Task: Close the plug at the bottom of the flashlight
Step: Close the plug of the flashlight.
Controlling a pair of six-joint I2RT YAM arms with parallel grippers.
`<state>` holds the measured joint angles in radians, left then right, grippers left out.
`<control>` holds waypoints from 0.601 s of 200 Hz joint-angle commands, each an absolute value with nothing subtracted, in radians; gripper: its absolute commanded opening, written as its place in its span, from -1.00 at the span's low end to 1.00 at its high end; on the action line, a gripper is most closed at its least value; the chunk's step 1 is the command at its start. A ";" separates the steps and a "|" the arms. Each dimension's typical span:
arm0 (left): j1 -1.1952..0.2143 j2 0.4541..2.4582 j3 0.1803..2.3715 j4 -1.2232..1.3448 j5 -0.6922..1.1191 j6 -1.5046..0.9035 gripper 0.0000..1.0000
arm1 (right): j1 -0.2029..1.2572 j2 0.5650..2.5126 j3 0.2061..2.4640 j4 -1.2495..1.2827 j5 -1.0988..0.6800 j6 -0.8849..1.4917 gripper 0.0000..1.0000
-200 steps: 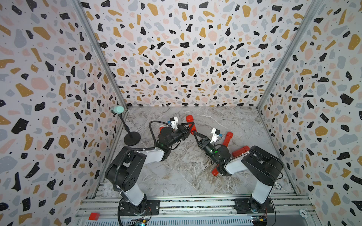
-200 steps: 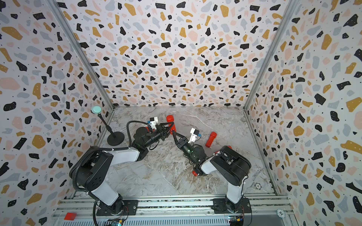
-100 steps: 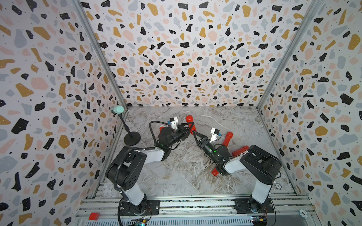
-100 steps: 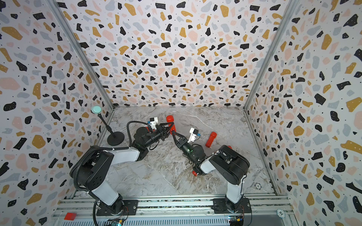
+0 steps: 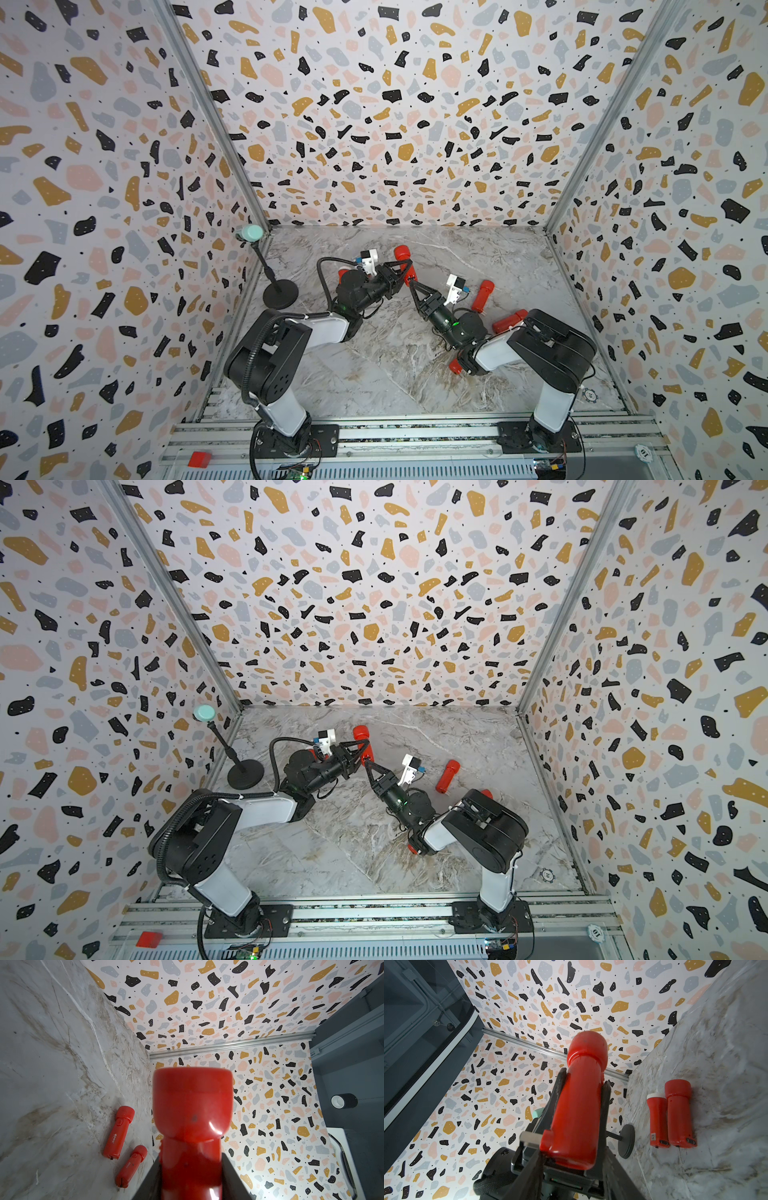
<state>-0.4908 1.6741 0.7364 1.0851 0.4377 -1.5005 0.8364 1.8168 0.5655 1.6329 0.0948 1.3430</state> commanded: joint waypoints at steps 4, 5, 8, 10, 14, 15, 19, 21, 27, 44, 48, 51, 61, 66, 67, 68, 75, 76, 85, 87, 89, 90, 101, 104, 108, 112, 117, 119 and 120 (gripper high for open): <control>-0.488 1.670 0.731 1.178 0.460 -1.504 -1.00 | 0.842 1.816 0.558 1.863 0.115 1.344 -0.10; -0.488 1.670 0.731 1.178 0.460 -1.504 -1.00 | 0.842 1.815 0.558 1.863 0.115 1.343 -0.10; -0.488 1.670 0.730 1.178 0.460 -1.503 -1.00 | 0.843 1.816 0.560 1.863 0.116 1.343 -0.11; -0.488 1.670 0.731 1.178 0.460 -1.503 -1.00 | 0.844 1.816 0.560 1.864 0.117 1.342 -0.11; -0.488 1.669 0.731 1.178 0.460 -1.503 -1.00 | 0.844 1.817 0.560 1.865 0.118 1.342 -0.12; -0.488 1.670 0.730 1.178 0.460 -1.503 -1.00 | 0.844 1.817 0.561 1.865 0.118 1.342 -0.12; -0.488 1.669 0.731 1.178 0.460 -1.503 -1.00 | 0.844 1.818 0.560 1.867 0.118 1.342 -0.13; -0.488 1.669 0.732 1.178 0.460 -1.503 -1.00 | 0.844 1.819 0.560 1.867 0.119 1.342 -0.13; -0.488 1.669 0.730 1.178 0.460 -1.504 -1.00 | 0.844 1.819 0.560 1.868 0.119 1.344 -0.14; -0.488 1.669 0.730 1.178 0.460 -1.505 -1.00 | 0.844 1.820 0.560 1.868 0.121 1.341 -0.16; -0.488 1.669 0.731 1.178 0.460 -1.505 -1.00 | 0.842 1.819 0.561 1.870 0.124 1.341 -0.17; -0.488 1.670 0.731 1.178 0.460 -1.505 -1.00 | 0.844 1.819 0.560 1.870 0.124 1.341 -0.18; -0.488 1.669 0.730 1.180 0.460 -1.506 -1.00 | 0.844 1.816 0.558 1.871 0.127 1.341 -0.18; -0.488 1.669 0.731 1.181 0.460 -1.506 -1.00 | 0.844 1.816 0.559 1.870 0.127 1.339 -0.19; -0.488 1.669 0.731 1.181 0.460 -1.507 -1.00 | 0.844 1.816 0.560 1.870 0.128 1.339 -0.19; -0.488 1.669 0.731 1.181 0.460 -1.507 -1.00 | 0.844 1.816 0.559 1.869 0.128 1.340 -0.19; -0.488 1.669 0.731 1.181 0.461 -1.506 -1.00 | 0.844 1.817 0.558 1.867 0.131 1.339 -0.19; -0.488 1.669 0.731 1.181 0.460 -1.506 -1.00 | 0.843 1.818 0.558 1.867 0.131 1.339 -0.19; -0.488 1.669 0.730 1.181 0.460 -1.507 -1.00 | 0.842 1.818 0.560 1.867 0.132 1.339 -0.18; -0.488 1.669 0.730 1.181 0.460 -1.507 -1.00 | 0.842 1.819 0.560 1.867 0.132 1.338 -0.19; -0.488 1.669 0.731 1.182 0.460 -1.506 -1.00 | 0.842 1.819 0.560 1.867 0.133 1.339 -0.19; -0.488 1.669 0.731 1.183 0.460 -1.506 -1.00 | 0.841 1.819 0.560 1.867 0.133 1.340 -0.18; -0.488 1.671 0.730 1.184 0.462 -1.508 -1.00 | 0.837 1.820 0.563 1.864 0.133 1.339 -0.18; -0.488 1.671 0.730 1.184 0.461 -1.509 -1.00 | 0.836 1.820 0.563 1.863 0.132 1.340 -0.18; -0.488 1.671 0.729 1.184 0.462 -1.509 -1.00 | 0.835 1.819 0.564 1.859 0.133 1.341 -0.18; -0.489 1.670 0.729 1.186 0.462 -1.510 -1.00 | 0.833 1.819 0.566 1.858 0.132 1.342 -0.18; -0.488 1.670 0.729 1.188 0.462 -1.509 -1.00 | 0.829 1.818 0.567 1.858 0.133 1.343 -0.18; -0.488 1.671 0.729 1.188 0.463 -1.510 -1.00 | 0.829 1.819 0.566 1.858 0.132 1.342 -0.18; -0.488 1.671 0.729 1.187 0.462 -1.510 -1.00 | 0.829 1.819 0.566 1.858 0.132 1.342 -0.18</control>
<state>-0.4908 1.6741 0.7349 1.0863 0.4374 -1.5055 0.8394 1.8187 0.5648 1.6348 0.1101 1.3453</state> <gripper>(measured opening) 0.378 0.410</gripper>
